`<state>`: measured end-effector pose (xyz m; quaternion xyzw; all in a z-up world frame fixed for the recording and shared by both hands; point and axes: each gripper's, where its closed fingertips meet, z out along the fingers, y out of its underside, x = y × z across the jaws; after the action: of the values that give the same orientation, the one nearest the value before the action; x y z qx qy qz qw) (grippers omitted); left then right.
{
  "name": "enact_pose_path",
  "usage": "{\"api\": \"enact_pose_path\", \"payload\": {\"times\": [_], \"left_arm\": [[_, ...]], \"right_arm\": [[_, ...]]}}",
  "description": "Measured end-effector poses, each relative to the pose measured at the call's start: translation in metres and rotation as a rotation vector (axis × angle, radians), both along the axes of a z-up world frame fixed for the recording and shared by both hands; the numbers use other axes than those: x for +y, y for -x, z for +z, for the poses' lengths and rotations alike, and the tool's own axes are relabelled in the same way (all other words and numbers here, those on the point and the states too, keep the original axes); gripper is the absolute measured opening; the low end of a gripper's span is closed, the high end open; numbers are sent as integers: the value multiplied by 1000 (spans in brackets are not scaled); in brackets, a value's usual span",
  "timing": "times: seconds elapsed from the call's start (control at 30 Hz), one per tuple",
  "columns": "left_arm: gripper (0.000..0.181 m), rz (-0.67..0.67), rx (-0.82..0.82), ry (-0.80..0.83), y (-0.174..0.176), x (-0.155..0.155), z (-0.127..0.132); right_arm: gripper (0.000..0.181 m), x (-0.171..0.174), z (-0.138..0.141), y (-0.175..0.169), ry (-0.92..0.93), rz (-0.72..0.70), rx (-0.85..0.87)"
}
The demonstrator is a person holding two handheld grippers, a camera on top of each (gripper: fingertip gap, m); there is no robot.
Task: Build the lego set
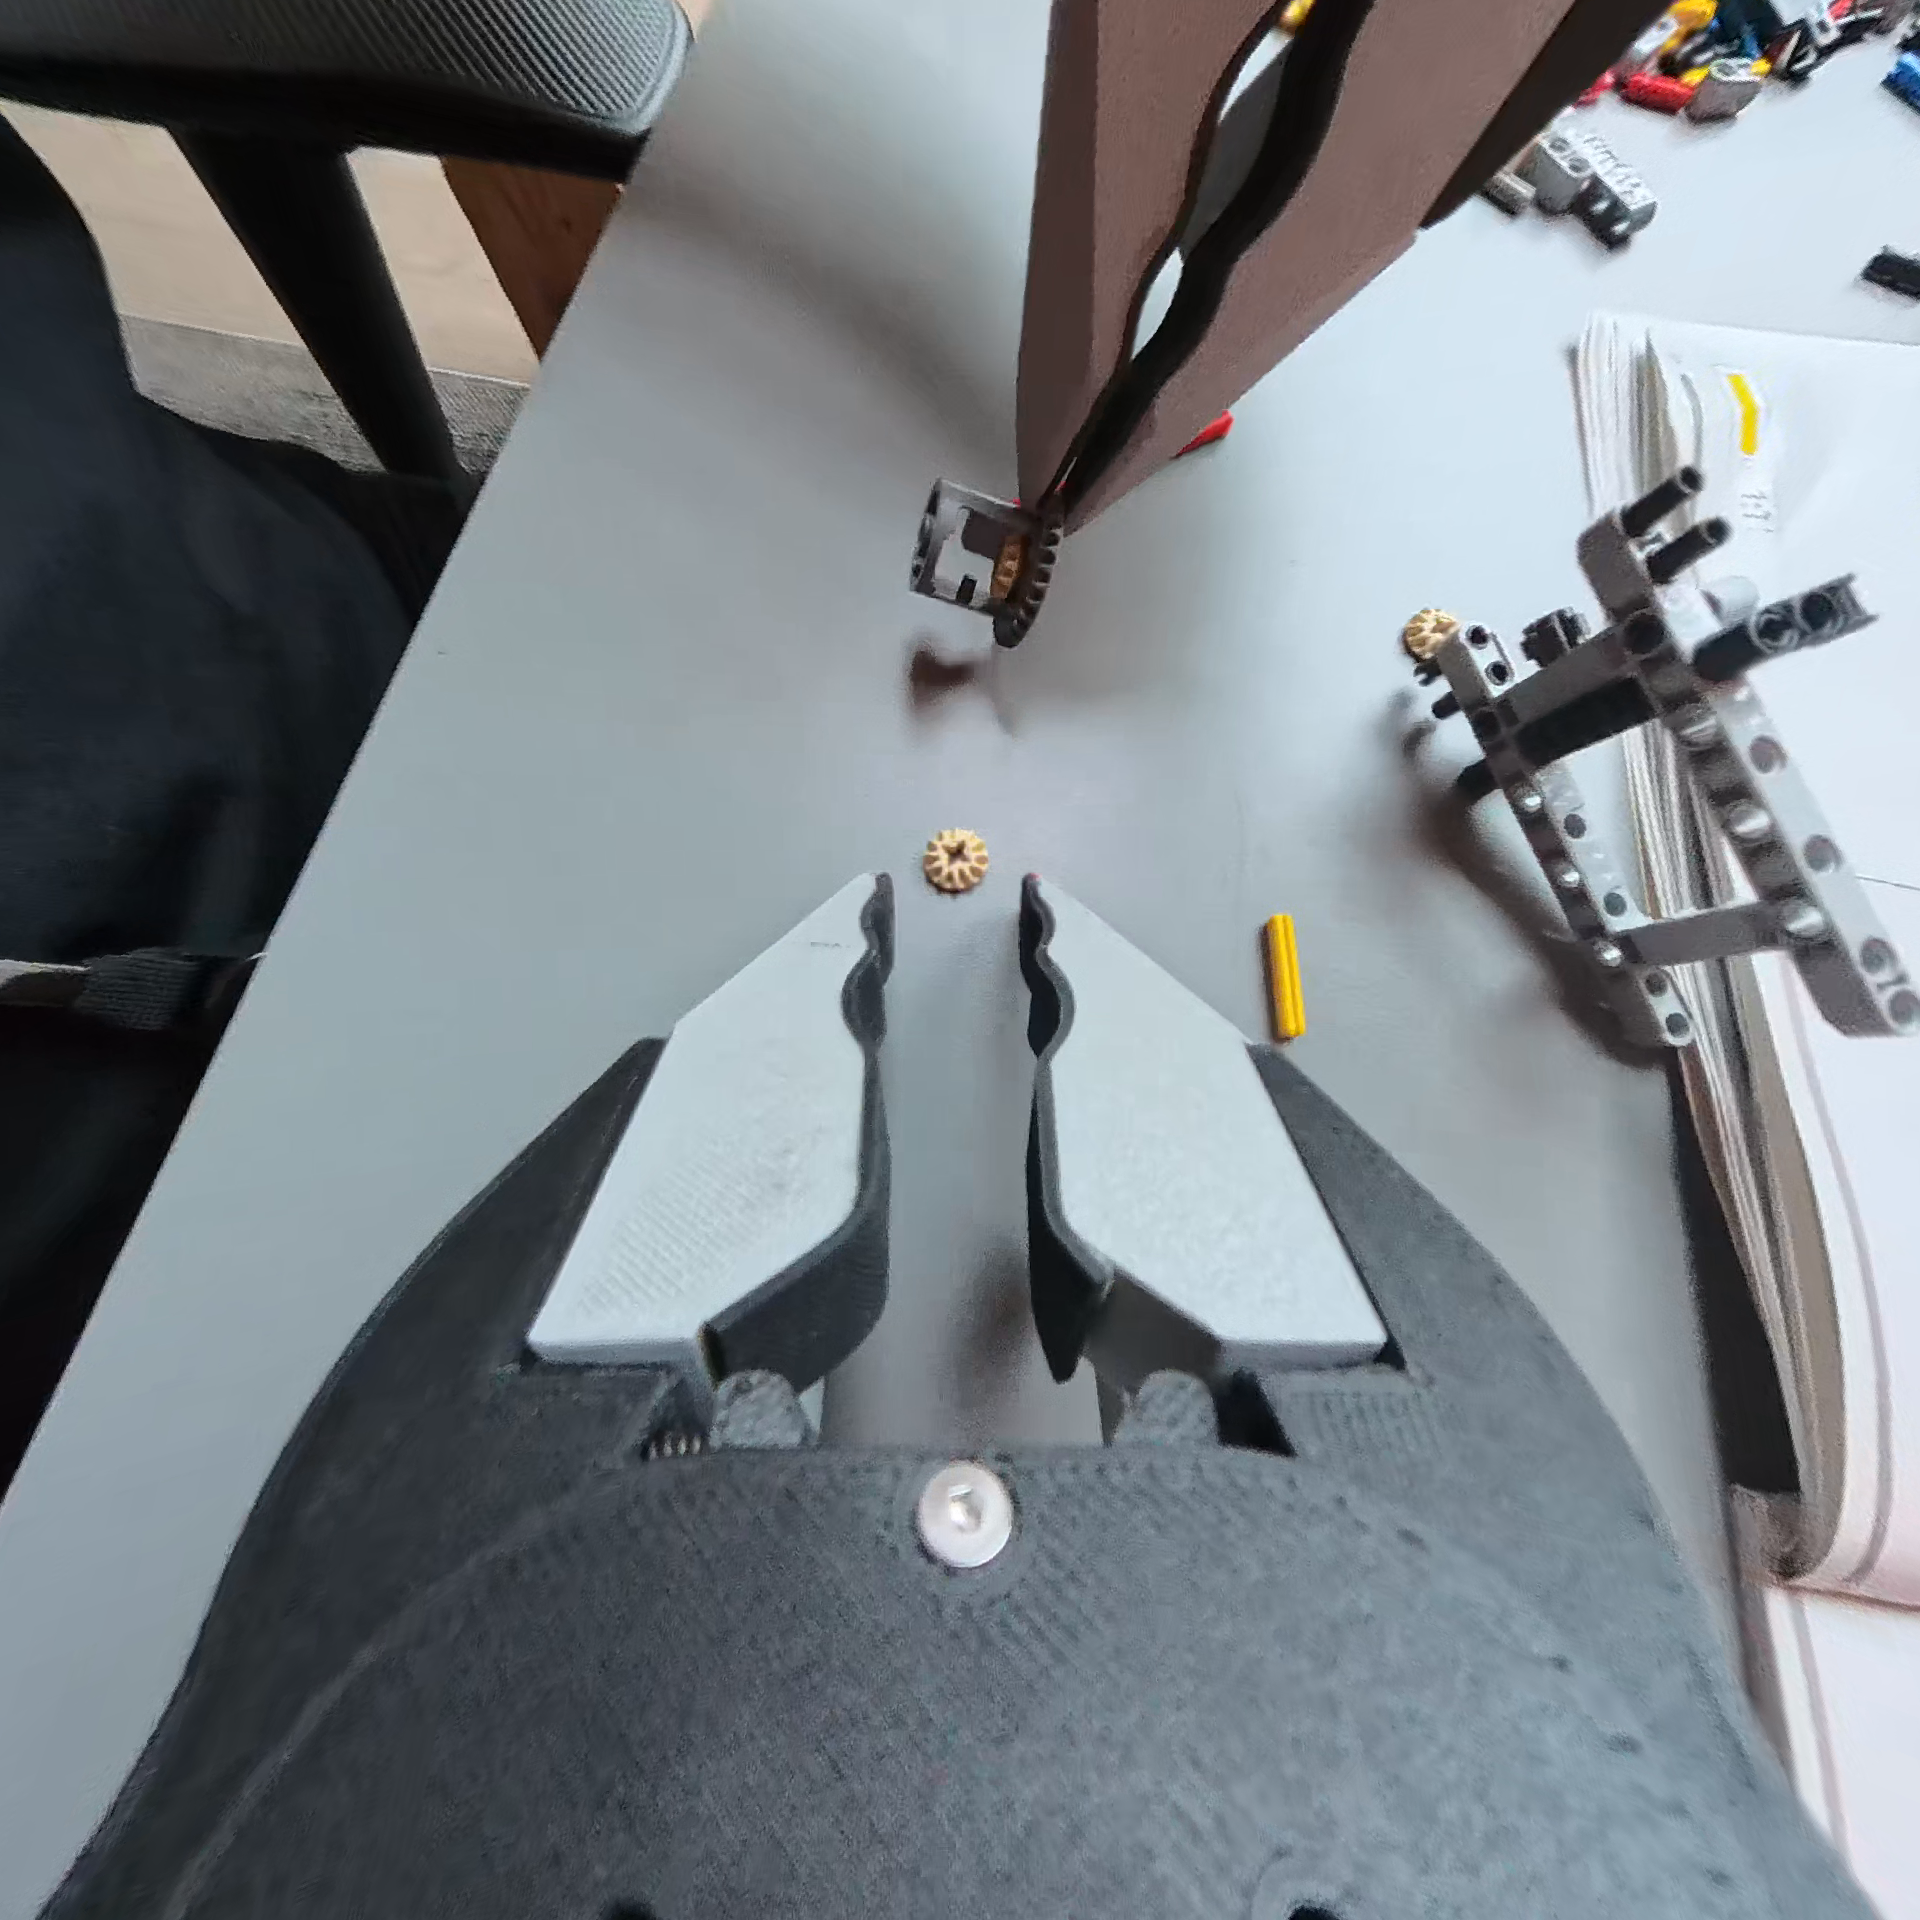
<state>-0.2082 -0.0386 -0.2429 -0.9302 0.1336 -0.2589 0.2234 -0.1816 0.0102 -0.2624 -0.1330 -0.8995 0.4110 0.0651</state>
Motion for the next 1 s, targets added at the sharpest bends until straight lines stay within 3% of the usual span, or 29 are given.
{"api": "enact_pose_path", "payload": {"times": [0.57, 0.77, 1.0], "left_arm": [[0, -8, 254, -128, 5, 13, 1], [0, -14, 307, -139, 1, 15, -3], [0, -2, 334, -160, 4, 15, -1]], "right_arm": [[0, -4, 0, -5, 28, -27, -79], [3, 4, 7, 0, 91, -83, -121], [13, -16, 11, -28, 60, 47, -19]]}}
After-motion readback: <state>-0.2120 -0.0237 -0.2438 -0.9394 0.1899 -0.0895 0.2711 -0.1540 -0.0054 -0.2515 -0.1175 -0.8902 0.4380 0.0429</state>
